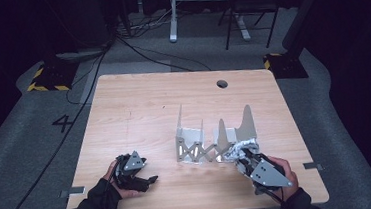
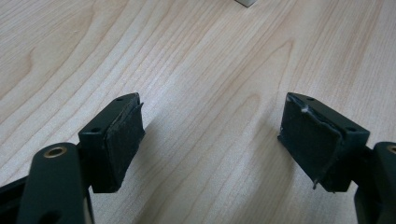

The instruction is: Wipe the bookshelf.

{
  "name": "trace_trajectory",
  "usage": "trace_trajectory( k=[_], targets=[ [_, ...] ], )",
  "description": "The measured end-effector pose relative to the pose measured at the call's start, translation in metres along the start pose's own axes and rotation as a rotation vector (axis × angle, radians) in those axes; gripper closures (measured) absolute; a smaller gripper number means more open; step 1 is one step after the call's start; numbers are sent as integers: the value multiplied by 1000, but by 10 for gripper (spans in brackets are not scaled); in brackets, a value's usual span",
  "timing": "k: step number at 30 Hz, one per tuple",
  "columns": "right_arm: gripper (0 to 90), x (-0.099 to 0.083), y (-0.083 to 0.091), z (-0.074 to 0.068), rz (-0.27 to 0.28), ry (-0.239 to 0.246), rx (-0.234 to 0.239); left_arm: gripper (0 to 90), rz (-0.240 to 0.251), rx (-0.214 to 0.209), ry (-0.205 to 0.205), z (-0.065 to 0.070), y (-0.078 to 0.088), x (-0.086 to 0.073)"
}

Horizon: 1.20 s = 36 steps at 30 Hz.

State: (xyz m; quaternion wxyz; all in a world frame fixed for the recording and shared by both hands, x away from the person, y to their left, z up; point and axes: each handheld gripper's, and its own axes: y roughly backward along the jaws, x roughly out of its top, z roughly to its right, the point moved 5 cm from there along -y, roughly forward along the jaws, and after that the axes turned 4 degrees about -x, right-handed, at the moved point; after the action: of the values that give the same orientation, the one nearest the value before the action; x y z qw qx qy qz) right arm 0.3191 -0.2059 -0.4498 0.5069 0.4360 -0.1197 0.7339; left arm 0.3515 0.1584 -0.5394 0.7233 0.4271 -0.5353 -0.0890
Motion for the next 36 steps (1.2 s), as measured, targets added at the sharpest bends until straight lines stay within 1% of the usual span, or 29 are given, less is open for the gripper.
trace_trajectory(
  k=[1,3,5,6,7,9,10,12,14,15,17,18,20,22,23,25,27,28,30,32,34,36],
  targets=[
    [762,4,1,2,11,-1,-10,218,0,0,0,0,0,0],
    [762,11,1,2,34,-7,-12,218,0,0,0,0,0,0],
    [763,14,0,2,44,-16,-12,218,0,0,0,0,0,0],
    [763,22,-3,-2,64,-15,-2,217,0,0,0,0,0,0],
    [763,26,-5,-5,72,-4,-2,217,-1,0,0,0,0,0],
    [763,38,-9,-13,100,9,17,215,0,-1,-1,0,0,0],
    [763,42,-10,-16,106,20,22,215,0,2,-6,-1,0,0],
    [763,52,-15,-27,124,49,31,215,0,2,-6,-1,0,0],
    [763,58,-20,-38,126,75,59,215,0,2,-6,-1,0,0],
    [763,61,-25,-45,126,97,73,215,2,3,-3,0,0,0],
    [763,62,-31,-55,115,116,104,215,2,3,-2,0,0,0],
    [763,62,-35,-60,107,133,111,215,2,3,-2,0,0,0],
    [762,59,-42,-67,91,144,130,215,1,3,-4,0,0,0],
    [762,52,-48,-71,58,137,145,215,0,3,-4,0,0,0],
    [762,52,-48,-71,58,137,145,215,0,3,-4,0,0,0],
    [762,42,-54,-74,21,148,167,215,-1,0,0,0,0,0],
    [762,32,-57,-75,-12,143,181,215,-1,0,-2,0,0,0],
    [762,25,-58,-75,-32,139,188,215,0,1,1,0,0,0],
    [762,17,-58,-73,-52,133,198,215,-1,0,-3,0,0,0],
    [762,10,-56,-70,-74,131,195,215,-1,1,-2,0,0,0],
    [762,5,-51,-65,-85,115,190,215,0,2,-2,0,0,0],
    [762,1,-46,-59,-92,117,180,215,1,3,1,0,0,0]
  ],
)
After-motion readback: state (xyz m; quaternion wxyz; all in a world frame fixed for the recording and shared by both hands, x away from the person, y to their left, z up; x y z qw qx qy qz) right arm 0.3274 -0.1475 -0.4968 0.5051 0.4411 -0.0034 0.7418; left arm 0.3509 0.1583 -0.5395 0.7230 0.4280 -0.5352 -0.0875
